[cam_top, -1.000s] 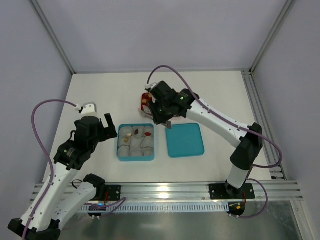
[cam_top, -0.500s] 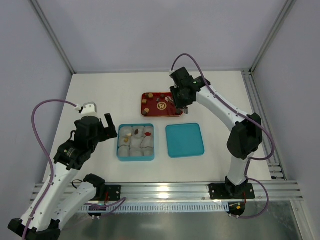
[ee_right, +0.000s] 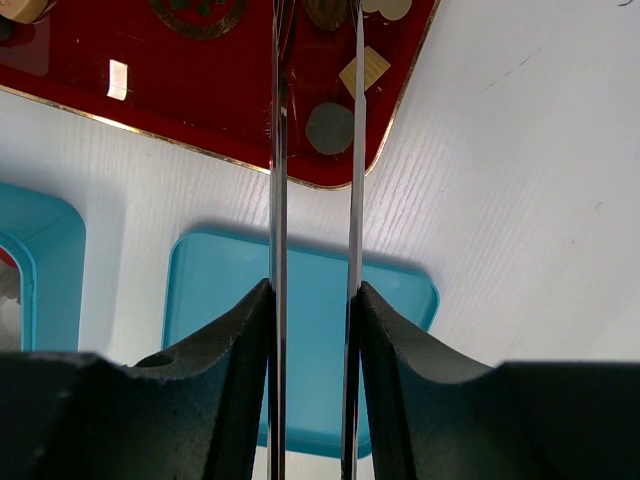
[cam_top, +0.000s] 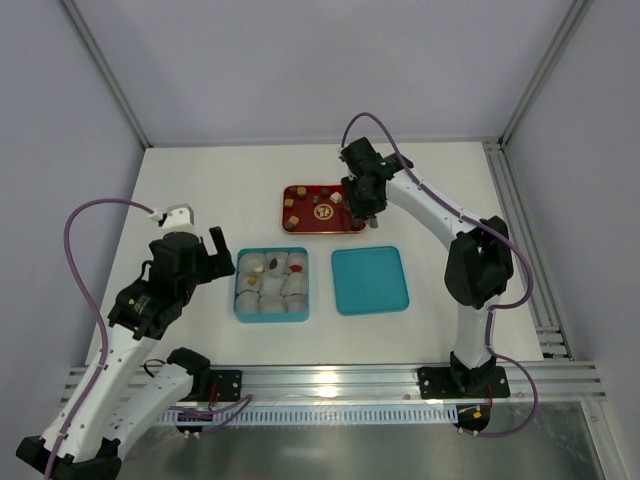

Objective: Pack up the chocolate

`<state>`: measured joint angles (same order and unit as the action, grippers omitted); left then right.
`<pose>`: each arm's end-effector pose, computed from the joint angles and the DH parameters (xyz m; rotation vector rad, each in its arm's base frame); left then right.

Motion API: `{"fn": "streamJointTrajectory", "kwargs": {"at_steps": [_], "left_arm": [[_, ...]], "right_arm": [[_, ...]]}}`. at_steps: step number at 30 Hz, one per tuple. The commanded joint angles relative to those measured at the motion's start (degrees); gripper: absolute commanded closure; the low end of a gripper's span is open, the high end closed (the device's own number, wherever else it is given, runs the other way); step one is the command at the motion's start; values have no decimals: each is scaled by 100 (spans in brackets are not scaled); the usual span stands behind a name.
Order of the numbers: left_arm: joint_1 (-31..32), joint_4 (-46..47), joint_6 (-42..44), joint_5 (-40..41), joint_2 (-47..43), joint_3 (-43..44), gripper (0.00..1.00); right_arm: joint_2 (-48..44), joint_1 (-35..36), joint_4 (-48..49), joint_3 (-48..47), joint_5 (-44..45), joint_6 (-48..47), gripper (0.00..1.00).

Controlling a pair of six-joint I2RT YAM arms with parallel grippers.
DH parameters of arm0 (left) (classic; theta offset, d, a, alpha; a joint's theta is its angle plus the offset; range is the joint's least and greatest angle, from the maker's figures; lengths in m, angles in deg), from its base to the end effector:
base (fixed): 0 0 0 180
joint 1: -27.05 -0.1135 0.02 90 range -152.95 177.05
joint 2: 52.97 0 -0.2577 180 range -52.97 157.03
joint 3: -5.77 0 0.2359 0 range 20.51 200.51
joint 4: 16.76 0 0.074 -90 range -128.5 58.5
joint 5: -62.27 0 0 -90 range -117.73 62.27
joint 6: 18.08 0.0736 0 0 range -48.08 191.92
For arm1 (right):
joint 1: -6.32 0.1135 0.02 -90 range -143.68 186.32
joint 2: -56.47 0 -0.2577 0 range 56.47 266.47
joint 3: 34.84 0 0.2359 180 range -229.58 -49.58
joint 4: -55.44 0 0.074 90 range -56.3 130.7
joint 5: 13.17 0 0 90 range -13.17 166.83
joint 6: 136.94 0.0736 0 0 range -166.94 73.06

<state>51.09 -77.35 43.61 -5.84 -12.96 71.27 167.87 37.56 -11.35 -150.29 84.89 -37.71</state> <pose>0.1500 -0.0369 0.2989 -0.2925 2.1158 -0.1181 0.3616 0.2072 0.2395 -0.4610 2.6074 0.0470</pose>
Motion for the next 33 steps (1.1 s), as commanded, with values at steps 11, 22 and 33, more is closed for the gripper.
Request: {"fn": "streamJointTrajectory", "kwargs": {"at_steps": [11, 22, 33], "left_arm": [[14, 102, -60, 70, 42, 39, 0], [14, 102, -60, 61, 33, 39, 0], [14, 102, -60, 70, 24, 39, 0]], "right_arm": [[-65, -22, 204, 77, -199, -62, 60], [-56, -13, 160, 165, -243, -36, 61], [-276, -22, 81, 25, -304, -9, 71]]}}
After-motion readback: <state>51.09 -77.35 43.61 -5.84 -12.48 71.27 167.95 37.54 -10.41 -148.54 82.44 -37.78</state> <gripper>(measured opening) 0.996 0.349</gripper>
